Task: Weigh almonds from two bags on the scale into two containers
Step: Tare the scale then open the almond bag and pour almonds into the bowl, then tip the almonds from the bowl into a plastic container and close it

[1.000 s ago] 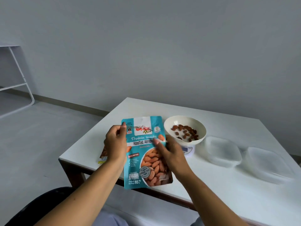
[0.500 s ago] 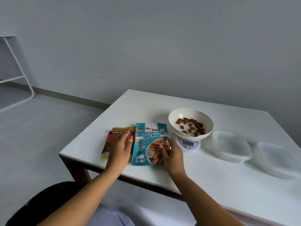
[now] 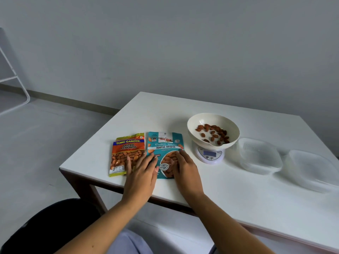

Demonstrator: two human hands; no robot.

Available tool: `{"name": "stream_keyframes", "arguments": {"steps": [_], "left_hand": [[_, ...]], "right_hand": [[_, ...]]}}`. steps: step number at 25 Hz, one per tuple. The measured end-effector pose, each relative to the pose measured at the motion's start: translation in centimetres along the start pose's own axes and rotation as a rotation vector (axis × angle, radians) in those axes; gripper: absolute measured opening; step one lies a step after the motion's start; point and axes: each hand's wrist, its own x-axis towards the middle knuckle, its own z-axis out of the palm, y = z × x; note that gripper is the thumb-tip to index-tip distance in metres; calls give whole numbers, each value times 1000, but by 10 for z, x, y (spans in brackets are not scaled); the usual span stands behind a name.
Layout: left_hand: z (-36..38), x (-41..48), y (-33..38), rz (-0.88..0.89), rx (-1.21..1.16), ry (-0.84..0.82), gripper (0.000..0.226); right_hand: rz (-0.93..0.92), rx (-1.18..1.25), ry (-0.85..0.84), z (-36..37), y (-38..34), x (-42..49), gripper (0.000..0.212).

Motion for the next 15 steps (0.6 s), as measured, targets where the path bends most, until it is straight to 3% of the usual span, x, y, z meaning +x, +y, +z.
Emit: {"name": "stream_keyframes", "arguments": {"steps": [4, 8, 12, 15], "left_hand": [[-6, -3, 2, 46, 18, 71, 70], [-13, -7, 51, 171, -108, 135, 50], [-7, -7, 112, 444, -118, 78, 46], [3, -2, 135, 479, -11, -10, 48]], "right_hand": [[-18, 84, 235, -36, 9, -15, 23], [67, -155, 505, -98, 53, -26, 28], [159, -463, 469, -136, 95, -24, 34], [139, -570, 371, -147, 112, -32, 37]]}}
